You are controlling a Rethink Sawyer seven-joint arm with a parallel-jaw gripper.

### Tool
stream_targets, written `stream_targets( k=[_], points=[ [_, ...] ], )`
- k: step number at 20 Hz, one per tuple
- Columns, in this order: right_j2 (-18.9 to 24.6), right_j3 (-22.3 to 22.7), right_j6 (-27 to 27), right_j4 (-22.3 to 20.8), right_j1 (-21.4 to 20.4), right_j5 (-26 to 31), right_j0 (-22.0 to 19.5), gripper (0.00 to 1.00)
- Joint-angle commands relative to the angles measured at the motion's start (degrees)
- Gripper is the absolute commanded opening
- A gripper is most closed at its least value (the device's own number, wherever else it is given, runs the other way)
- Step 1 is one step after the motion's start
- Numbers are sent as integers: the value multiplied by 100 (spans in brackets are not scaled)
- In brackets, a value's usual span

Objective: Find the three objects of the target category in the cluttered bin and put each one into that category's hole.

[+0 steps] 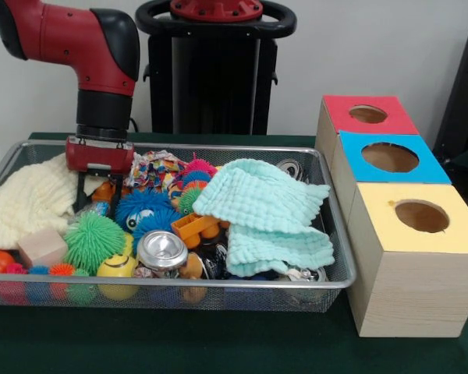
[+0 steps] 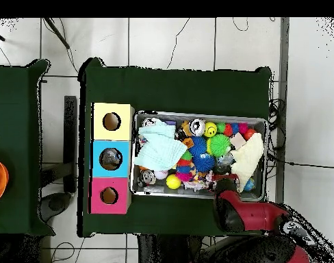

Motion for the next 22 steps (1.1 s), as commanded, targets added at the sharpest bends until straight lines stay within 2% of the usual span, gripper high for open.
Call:
stream_targets(
  k=[1,12,18,22],
  points=[
    [418,-135,678,-475,238,-215,-146,0],
    [323,-98,685,-340,134,-83,-10,0],
    [630,7,779,-447,-160,374,-133,0],
    [641,-5,764,-479,-154,382,-130,0]
  ],
)
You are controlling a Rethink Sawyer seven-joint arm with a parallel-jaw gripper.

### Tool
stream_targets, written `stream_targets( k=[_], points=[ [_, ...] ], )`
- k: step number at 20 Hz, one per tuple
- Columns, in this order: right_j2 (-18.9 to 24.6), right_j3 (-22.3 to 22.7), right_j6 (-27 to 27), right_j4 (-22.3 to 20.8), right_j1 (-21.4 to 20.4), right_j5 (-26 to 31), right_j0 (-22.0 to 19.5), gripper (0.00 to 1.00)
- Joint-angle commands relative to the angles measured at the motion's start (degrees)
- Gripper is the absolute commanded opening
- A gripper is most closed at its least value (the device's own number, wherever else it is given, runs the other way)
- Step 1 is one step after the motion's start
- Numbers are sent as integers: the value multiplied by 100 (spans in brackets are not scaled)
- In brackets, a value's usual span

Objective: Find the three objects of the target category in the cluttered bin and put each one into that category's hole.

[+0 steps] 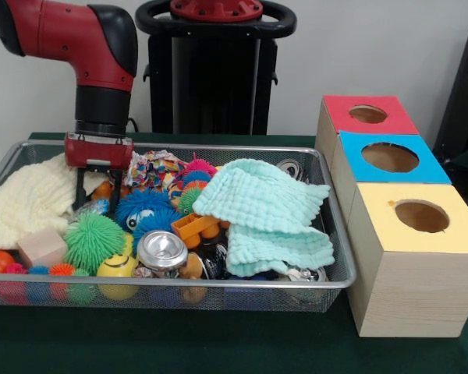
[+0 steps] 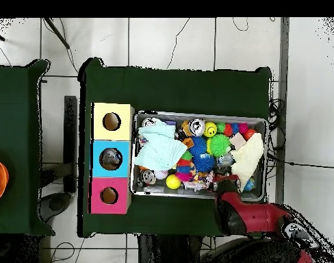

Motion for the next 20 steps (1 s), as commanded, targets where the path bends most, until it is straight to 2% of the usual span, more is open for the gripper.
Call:
stream_targets(
  k=[1,6,10,11,14,20],
  points=[
    [587,-68,753,-269,-28,363,-60,0],
    [797,-32,768,-460,-78,452,-224,0],
    [810,6,770,-452,-74,500,-228,0],
    [791,3,743,-453,-72,523,-206,100],
    [693,-17,706,-411,-51,467,-125,100],
    [794,-14,693,-579,-87,490,-180,100]
  ],
)
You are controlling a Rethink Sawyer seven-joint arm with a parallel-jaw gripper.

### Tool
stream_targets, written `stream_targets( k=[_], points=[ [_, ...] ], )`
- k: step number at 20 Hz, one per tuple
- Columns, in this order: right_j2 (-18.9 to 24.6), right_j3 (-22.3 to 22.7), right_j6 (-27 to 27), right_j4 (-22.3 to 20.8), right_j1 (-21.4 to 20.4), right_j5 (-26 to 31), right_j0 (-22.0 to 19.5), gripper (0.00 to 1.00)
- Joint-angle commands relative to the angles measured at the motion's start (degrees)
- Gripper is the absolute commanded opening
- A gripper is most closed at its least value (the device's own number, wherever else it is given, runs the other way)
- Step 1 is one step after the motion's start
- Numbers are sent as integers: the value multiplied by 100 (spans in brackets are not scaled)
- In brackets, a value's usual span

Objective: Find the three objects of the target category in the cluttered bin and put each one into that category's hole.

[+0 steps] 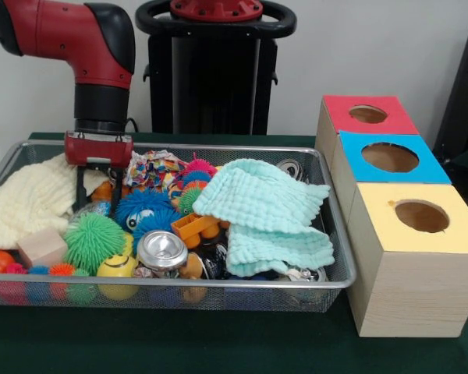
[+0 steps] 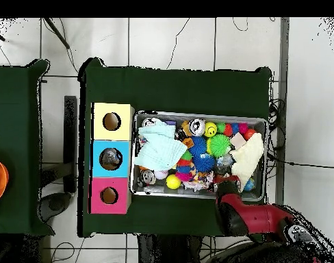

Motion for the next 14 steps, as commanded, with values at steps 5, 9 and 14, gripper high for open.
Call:
stream_targets(
  k=[5,9,14],
  points=[
    [716,-37,736,-388,-73,550,-72,100],
    [722,-30,748,-400,-72,570,-89,100],
    [609,-57,717,-340,-51,526,9,0]
  ],
)
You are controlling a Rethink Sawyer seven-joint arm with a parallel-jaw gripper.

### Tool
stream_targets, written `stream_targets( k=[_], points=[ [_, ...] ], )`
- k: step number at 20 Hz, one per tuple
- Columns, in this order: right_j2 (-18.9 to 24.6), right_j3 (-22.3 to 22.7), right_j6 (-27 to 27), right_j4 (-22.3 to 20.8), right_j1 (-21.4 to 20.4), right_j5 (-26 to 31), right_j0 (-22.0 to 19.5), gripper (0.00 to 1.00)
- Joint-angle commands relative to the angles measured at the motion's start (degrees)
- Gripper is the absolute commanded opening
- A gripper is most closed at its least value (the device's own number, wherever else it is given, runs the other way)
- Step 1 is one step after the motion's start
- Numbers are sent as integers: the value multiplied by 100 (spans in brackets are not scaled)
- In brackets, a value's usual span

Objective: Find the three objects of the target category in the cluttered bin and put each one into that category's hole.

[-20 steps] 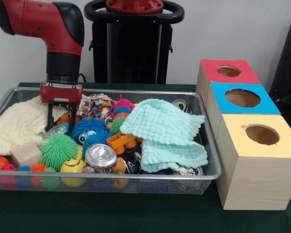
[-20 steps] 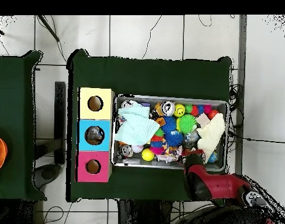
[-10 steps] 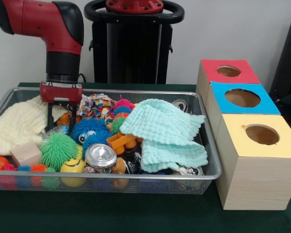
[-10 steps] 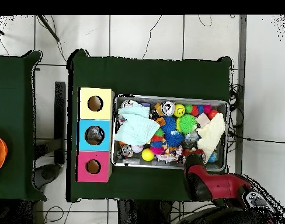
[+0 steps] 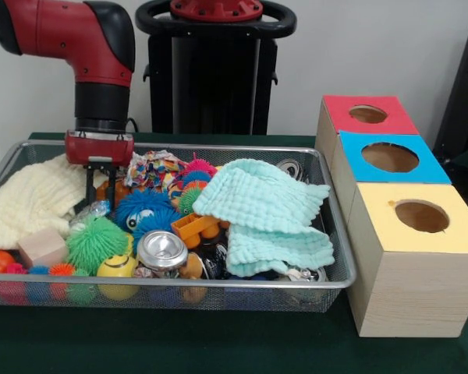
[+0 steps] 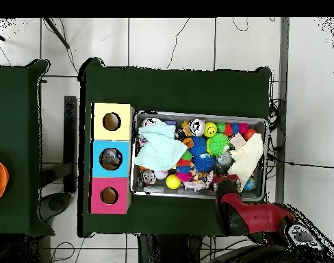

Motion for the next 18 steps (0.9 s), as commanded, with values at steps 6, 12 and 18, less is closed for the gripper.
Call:
stream_targets(
  k=[6,12,18],
  points=[
    [612,-45,726,-238,-4,550,-44,0],
    [604,-54,709,-243,-10,580,-56,0],
    [1083,195,640,-469,-463,1135,-380,0]
  ],
)
